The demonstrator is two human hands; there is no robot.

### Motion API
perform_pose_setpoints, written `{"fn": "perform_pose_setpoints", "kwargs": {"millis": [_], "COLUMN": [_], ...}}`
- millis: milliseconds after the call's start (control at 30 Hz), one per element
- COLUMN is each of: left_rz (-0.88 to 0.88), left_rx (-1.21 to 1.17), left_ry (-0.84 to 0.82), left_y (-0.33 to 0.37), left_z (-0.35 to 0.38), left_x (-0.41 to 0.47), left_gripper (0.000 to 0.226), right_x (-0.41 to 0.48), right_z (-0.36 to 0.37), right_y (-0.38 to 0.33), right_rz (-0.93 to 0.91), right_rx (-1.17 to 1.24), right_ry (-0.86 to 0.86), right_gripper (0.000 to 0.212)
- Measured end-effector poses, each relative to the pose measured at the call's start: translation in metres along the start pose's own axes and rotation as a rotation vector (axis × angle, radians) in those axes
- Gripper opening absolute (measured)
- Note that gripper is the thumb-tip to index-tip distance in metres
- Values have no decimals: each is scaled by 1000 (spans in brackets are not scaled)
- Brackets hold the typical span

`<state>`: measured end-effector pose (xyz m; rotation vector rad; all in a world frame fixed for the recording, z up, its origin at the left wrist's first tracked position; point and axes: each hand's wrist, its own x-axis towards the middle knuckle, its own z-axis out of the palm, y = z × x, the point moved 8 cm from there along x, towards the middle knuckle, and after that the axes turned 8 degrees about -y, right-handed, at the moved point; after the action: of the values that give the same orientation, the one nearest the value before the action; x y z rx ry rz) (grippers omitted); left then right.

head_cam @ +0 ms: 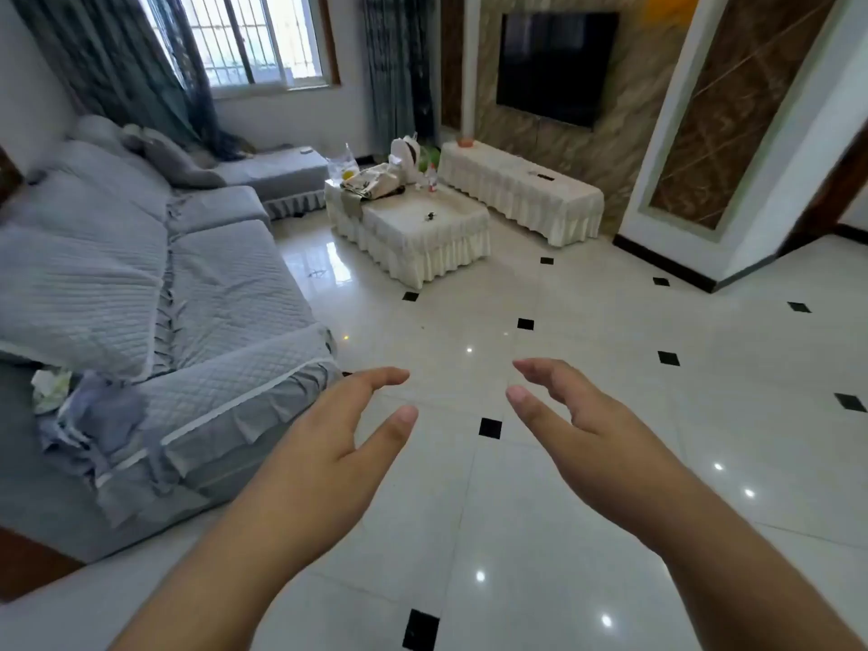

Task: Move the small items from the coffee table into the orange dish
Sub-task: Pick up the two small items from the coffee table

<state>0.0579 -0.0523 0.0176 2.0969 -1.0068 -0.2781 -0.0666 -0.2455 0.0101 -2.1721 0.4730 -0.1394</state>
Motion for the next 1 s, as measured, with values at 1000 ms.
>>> {"fn": "perform_pose_setpoints", "kwargs": {"millis": [1000], "left_rz": [-47], "left_rx": [-28], "left_ry": [-191], "left_y": [-211], "left_z": [-109], "left_x": [263], "left_gripper": [43], "right_x": [317], "right_z": [73], "right_y": [-48], "right_rz": [134], "right_rx": [-132], "right_ry": [67], "right_gripper": [61]}}
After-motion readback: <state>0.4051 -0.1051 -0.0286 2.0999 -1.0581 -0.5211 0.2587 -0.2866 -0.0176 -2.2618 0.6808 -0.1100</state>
